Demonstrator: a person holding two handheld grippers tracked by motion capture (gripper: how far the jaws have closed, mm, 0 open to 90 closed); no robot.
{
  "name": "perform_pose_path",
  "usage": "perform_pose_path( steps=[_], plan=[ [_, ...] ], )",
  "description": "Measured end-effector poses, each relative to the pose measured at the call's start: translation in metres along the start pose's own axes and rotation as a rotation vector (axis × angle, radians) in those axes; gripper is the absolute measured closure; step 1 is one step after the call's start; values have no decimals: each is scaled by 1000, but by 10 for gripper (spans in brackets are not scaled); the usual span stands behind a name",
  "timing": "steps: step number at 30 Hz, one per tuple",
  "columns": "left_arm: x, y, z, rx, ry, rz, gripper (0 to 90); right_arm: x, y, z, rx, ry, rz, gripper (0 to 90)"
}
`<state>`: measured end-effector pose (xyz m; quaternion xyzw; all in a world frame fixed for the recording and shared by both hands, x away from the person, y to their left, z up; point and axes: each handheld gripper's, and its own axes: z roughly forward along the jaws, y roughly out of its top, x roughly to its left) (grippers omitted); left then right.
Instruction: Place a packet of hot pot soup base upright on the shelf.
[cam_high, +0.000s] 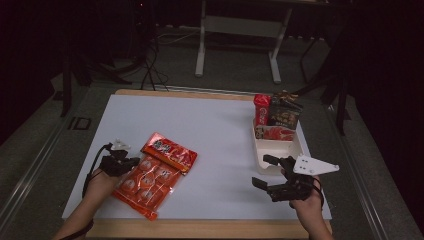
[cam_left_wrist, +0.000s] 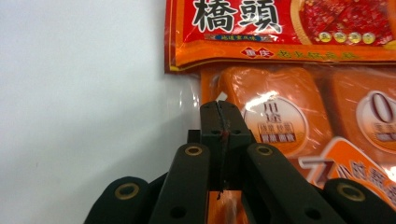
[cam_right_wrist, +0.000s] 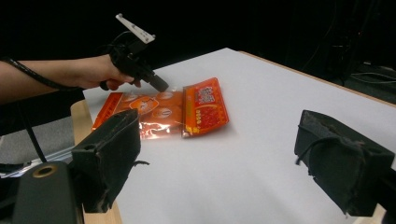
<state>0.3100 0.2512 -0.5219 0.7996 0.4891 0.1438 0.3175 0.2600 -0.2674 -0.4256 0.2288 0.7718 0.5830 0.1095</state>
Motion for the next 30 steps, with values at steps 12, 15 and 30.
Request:
perform_pose_path(
  steps=[12,15,30],
  plan=[
    [1,-31,-31,64,15,22,900,2,2,0,-7,10,-8,143],
    [0,-37,-32,73,-4,15,900,2,3,0,-10,12,-6,143],
    [-38,-35,-22,70,-75,43,900,1,3,-2,-11,12,-2,143]
  ],
)
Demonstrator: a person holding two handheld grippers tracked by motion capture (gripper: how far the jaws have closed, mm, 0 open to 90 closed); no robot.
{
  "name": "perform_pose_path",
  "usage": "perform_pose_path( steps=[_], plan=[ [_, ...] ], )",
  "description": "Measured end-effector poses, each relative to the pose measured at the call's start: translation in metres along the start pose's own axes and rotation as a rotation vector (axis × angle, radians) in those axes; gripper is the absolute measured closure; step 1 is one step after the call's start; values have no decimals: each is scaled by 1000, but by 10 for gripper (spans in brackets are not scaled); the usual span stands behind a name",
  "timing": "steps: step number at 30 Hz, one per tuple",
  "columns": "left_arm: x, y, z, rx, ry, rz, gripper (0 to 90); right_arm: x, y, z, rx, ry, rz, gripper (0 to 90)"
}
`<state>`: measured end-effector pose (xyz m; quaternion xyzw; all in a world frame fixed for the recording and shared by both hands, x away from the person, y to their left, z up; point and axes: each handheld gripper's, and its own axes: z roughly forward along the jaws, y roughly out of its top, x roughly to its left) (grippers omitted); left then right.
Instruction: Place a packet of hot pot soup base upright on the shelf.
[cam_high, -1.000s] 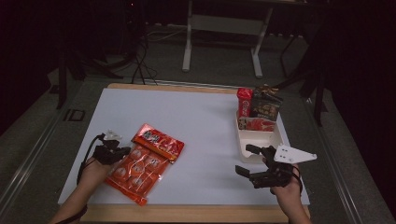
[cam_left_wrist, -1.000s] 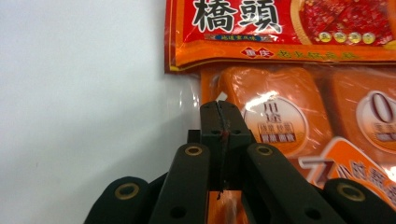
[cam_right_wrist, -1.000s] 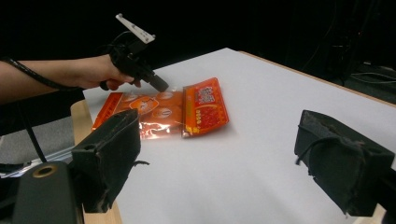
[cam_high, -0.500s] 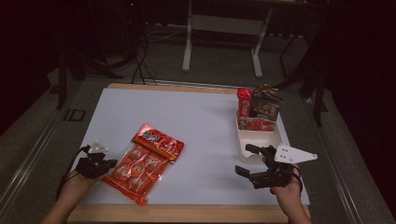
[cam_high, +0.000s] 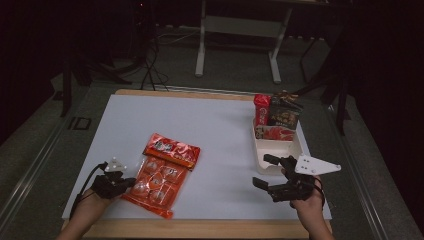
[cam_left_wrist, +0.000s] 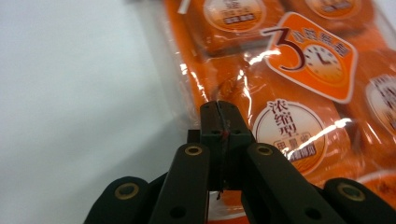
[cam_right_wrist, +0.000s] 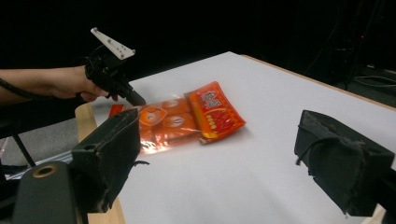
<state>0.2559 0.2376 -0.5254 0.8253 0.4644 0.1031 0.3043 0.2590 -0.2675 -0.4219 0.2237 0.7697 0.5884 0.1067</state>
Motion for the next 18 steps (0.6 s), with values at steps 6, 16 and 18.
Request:
perform_pose_path(
  steps=[6,16,18],
  plan=[
    [-17,8,9,-2,-44,16,900,1,0,2,10,5,-5,143],
    [-36,23,24,-9,-121,36,900,2,-1,3,21,10,-5,143],
    [-34,24,25,-13,-121,36,900,2,-2,3,18,9,-4,143]
  ],
)
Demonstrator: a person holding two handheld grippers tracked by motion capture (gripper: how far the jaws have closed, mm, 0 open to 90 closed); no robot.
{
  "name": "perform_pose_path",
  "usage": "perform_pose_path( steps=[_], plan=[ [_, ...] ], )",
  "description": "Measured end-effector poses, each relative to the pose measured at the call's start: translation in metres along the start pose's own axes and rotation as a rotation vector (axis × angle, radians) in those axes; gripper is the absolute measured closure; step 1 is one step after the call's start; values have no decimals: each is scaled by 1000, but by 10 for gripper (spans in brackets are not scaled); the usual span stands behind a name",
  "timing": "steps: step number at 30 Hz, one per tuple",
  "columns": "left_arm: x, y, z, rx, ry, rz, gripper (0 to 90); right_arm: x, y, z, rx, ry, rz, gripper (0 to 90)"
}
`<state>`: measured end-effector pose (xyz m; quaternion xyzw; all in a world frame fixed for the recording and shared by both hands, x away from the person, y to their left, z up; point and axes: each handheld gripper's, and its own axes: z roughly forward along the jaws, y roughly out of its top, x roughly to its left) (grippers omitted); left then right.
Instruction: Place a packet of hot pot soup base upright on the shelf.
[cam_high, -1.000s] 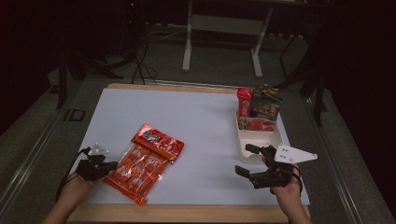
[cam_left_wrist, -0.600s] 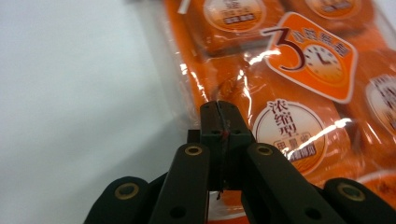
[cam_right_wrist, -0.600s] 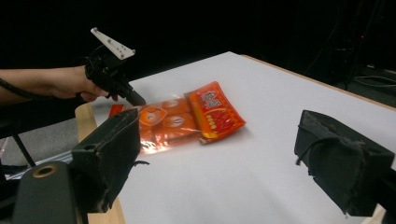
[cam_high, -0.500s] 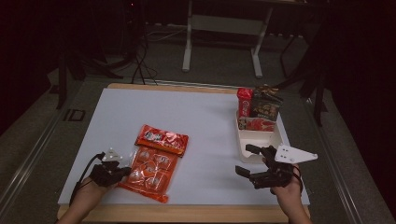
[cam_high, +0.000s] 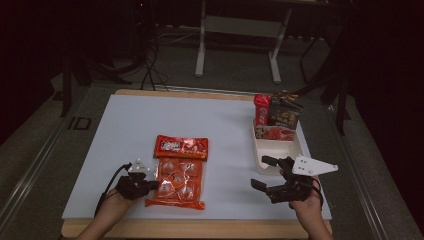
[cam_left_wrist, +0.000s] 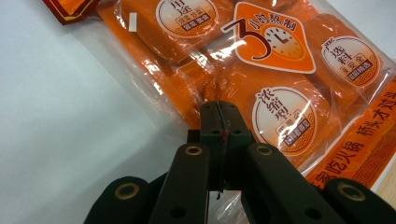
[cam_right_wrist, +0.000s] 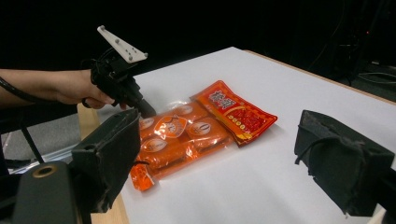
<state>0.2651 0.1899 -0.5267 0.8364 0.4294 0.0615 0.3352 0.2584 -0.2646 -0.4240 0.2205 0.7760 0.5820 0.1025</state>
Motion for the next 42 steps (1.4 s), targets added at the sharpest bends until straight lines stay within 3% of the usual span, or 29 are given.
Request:
perform_pose_path(
  steps=[8,10,12,19,28,42],
  plan=[
    [13,12,8,-47,63,-34,900,-1,-1,-1,-2,-5,3,144],
    [14,16,11,-48,78,-27,900,-1,-1,0,0,-6,3,144],
    [14,19,15,-47,70,-36,900,-1,-1,0,2,-5,3,144],
    [4,26,18,-30,65,-5,900,-1,-2,1,6,-7,2,144],
    [-17,40,33,-21,22,42,900,-1,-3,0,8,-6,5,144],
    [-42,55,53,-24,-51,66,900,-1,-3,2,10,-1,3,144]
  ],
)
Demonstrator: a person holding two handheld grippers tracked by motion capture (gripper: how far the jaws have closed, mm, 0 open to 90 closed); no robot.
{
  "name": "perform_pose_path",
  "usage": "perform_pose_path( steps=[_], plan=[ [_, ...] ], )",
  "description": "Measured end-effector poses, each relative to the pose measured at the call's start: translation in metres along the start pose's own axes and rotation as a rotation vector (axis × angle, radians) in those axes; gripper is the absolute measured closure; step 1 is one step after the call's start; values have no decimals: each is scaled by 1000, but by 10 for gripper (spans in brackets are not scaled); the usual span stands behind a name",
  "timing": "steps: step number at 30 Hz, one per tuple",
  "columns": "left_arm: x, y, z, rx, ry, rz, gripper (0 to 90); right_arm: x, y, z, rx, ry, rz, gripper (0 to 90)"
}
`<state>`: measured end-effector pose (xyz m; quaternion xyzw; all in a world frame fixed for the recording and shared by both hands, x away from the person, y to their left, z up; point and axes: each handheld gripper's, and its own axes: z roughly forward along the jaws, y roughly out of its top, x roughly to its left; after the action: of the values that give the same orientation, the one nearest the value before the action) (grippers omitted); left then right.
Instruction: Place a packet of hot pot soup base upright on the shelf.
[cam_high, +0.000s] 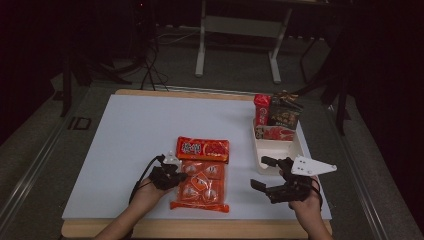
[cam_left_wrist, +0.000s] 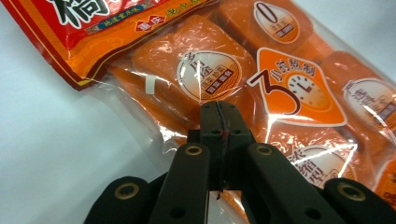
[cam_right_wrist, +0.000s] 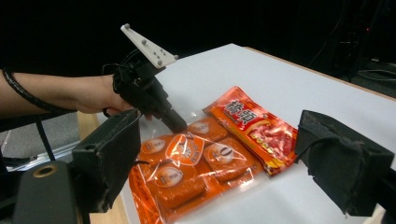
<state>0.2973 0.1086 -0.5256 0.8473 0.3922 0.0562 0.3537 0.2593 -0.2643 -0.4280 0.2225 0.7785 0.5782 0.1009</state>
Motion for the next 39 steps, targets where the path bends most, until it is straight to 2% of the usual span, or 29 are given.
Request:
perform_pose_path(
  steps=[3,8,10,12,16,18,20,22,24,26,31,33,36,39],
  plan=[
    [-5,2,2,-1,2,26,900,0,0,0,-3,-1,-3,144],
    [-2,3,-2,-5,-14,19,900,0,0,-1,-20,-7,5,144],
    [-2,3,-6,-12,-13,28,900,1,0,-1,-24,-10,3,144],
    [-1,5,-11,-34,-14,30,900,1,0,-2,-26,-14,-3,144],
    [10,7,-23,-101,-1,-11,900,0,1,-3,-21,-41,-17,144],
    [16,9,-28,-128,1,-15,896,-1,0,-4,-27,-41,-13,144],
    [20,11,-32,-135,18,1,836,-1,0,-5,-38,-43,-38,144],
    [28,13,-36,-155,10,5,829,-1,1,-5,-30,-43,-37,144],
    [35,15,-38,-167,22,-13,826,1,1,-5,-29,-35,-19,144],
    [40,17,-39,-182,21,-27,766,2,2,-4,-14,-55,-23,139],
    [48,21,-37,-176,27,-46,654,5,3,-4,-26,-55,-19,126],
    [52,22,-35,-179,12,-51,591,5,4,-3,-24,-74,-23,115],
    [57,24,-31,-183,22,-58,537,6,4,-4,-25,-91,-35,106],
    [63,27,-27,-185,33,-67,527,8,3,-2,-11,-104,-50,106]
  ],
)
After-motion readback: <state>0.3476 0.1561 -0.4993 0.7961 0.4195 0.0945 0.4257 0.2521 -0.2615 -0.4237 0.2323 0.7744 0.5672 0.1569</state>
